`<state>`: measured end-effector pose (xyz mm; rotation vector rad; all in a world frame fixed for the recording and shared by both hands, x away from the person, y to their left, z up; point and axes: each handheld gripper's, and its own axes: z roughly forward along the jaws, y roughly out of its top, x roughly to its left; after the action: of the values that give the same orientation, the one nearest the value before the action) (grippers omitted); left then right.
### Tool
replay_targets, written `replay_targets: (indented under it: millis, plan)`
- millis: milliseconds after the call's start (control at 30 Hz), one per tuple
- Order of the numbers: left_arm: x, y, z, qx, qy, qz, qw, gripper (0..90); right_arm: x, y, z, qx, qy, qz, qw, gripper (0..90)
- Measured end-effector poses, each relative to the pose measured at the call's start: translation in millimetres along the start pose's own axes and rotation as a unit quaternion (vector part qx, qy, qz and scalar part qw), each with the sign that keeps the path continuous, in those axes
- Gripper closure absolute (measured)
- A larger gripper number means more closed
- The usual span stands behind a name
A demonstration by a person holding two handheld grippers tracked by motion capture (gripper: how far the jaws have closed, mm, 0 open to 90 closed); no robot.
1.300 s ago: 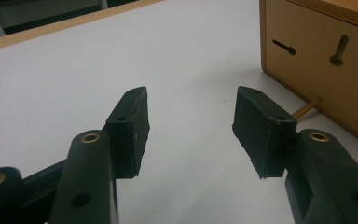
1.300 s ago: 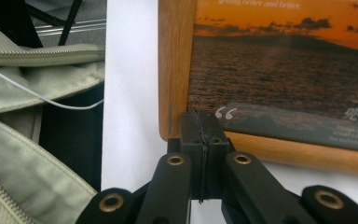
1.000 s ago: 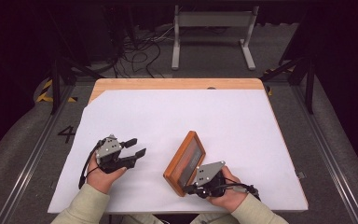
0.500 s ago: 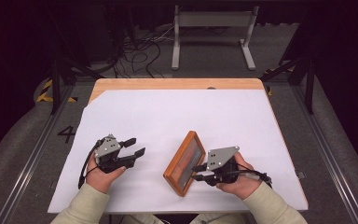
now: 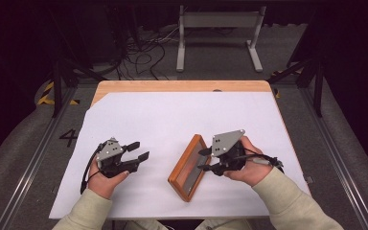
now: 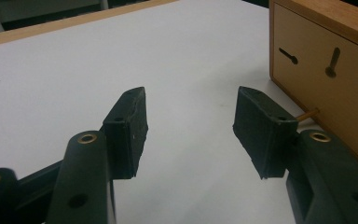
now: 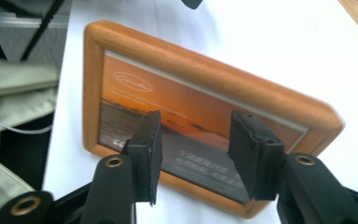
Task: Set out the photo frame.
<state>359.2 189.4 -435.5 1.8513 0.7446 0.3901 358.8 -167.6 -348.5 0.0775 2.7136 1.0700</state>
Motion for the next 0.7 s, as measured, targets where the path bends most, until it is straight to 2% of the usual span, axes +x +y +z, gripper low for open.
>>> replay_targets:
  millis: [133,167,267,567,700]
  plan:
    - [0.7,-2.2,-2.4,0.001,0.004,-0.004,1.0,44.6,-6.7,15.6,-0.3,0.009,0.011,-0.032,0.9994,51.6]
    - [0.7,-2.2,-2.4,0.001,0.004,-0.004,1.0,44.6,-6.7,15.6,-0.3,0.009,0.011,-0.032,0.9994,51.6]
    - [2.5,-5.4,-8.2,0.001,0.012,-0.007,0.9999,44.6,-12.1,27.1,5.0,0.021,0.028,-0.051,0.998,44.3]
    - [4.3,-14.0,-24.7,0.001,0.034,-0.019,0.9992,44.6,-28.8,44.2,19.6,0.042,0.058,-0.085,0.9938,35.0]
    - [4.5,-16.9,-29.3,0.001,0.039,-0.024,0.999,44.6,-33.0,48.8,23.7,0.043,0.075,-0.092,0.9921,33.5]
